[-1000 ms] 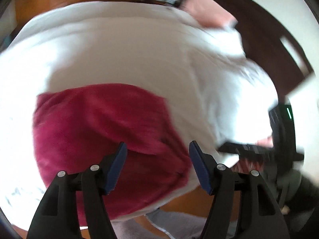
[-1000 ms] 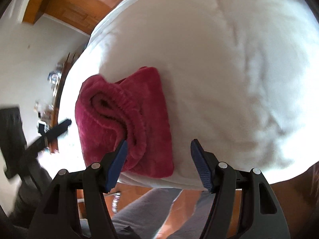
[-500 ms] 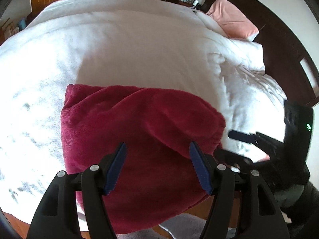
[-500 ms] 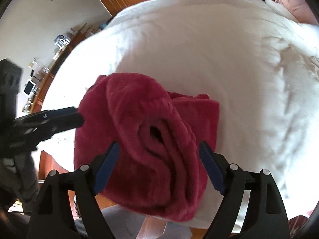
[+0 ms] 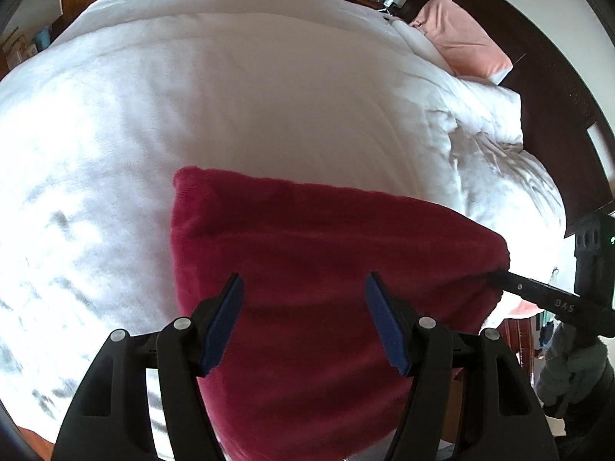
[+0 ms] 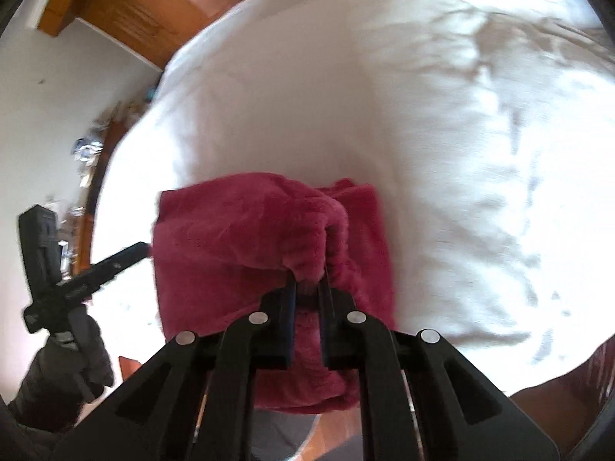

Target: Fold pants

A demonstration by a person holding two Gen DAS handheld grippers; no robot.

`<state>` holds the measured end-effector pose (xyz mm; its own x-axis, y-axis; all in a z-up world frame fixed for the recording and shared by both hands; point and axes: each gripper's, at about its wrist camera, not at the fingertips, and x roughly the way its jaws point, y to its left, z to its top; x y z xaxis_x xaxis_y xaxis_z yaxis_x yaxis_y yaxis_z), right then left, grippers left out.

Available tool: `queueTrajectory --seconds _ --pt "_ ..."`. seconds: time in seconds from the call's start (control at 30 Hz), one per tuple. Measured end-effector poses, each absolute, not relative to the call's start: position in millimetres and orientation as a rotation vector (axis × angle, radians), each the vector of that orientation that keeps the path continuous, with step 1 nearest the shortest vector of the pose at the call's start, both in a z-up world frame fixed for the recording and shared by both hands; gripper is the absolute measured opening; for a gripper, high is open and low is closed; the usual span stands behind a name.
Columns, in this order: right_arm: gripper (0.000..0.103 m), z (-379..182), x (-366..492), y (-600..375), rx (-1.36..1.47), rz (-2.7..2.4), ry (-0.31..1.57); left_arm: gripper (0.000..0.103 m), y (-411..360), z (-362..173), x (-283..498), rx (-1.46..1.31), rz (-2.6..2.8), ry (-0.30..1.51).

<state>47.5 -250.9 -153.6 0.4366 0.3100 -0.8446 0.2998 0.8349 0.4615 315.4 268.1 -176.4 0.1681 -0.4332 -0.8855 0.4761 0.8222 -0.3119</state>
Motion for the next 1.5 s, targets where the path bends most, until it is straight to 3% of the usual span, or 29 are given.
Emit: queueTrajectory --seconds 0.17,0.3,0.4,0.43,0.47,0.77,0.8,0.83,0.97,1.1,1.27,1.5 --pt "0.01 -201.5 65.3 -246.8 0.558 -0.114 1.206 0.065 248.0 -199.8 329.2 0.111 -0.678 1.278" --pt "0.012 -206.7 74.6 -234.4 0.566 -0.127 1.197 0.076 232.2 -223.2 337.2 0.227 -0.677 1.298" --pt "0.042 -191.6 61.1 -238.7 0.631 -0.095 1.154 0.078 230.2 -223.2 340.3 0.233 -0.691 1.299" --pt "0.058 -186.2 51.6 -240.1 0.643 -0.096 1.137 0.078 230.2 -223.1 341.8 0.229 -0.698 1.302" --pt "0.064 -183.6 45.5 -241.0 0.649 -0.098 1.128 0.078 229.8 -223.2 343.0 0.228 -0.705 1.303" --pt "0.063 -198.5 -2.3 -217.9 0.703 -0.124 1.207 0.078 205.1 -211.2 349.8 0.219 -0.785 1.292" --pt "0.057 -201.3 -2.0 -214.8 0.696 -0.131 1.215 0.078 199.6 -209.5 348.6 0.226 -0.8 1.289" --pt "0.043 -204.5 -0.4 -210.5 0.682 -0.145 1.228 0.078 191.5 -207.1 346.2 0.235 -0.823 1.285" --pt "0.032 -200.3 -5.9 -208.0 0.682 -0.19 1.223 0.078 161.9 -200.7 336.8 0.282 -0.904 1.265" --pt "0.031 -193.9 -25.5 -221.3 0.72 -0.251 1.205 0.078 137.7 -201.7 330.0 0.328 -0.958 1.251" --pt "0.033 -234.4 -19.3 -222.9 0.765 -0.303 1.26 0.08 113.4 -233.4 326.7 0.447 -0.953 1.27" --pt "0.042 -184.1 -16.0 -213.4 0.636 -0.266 1.164 0.08 132.8 -216.1 340.3 0.359 -0.911 1.266"
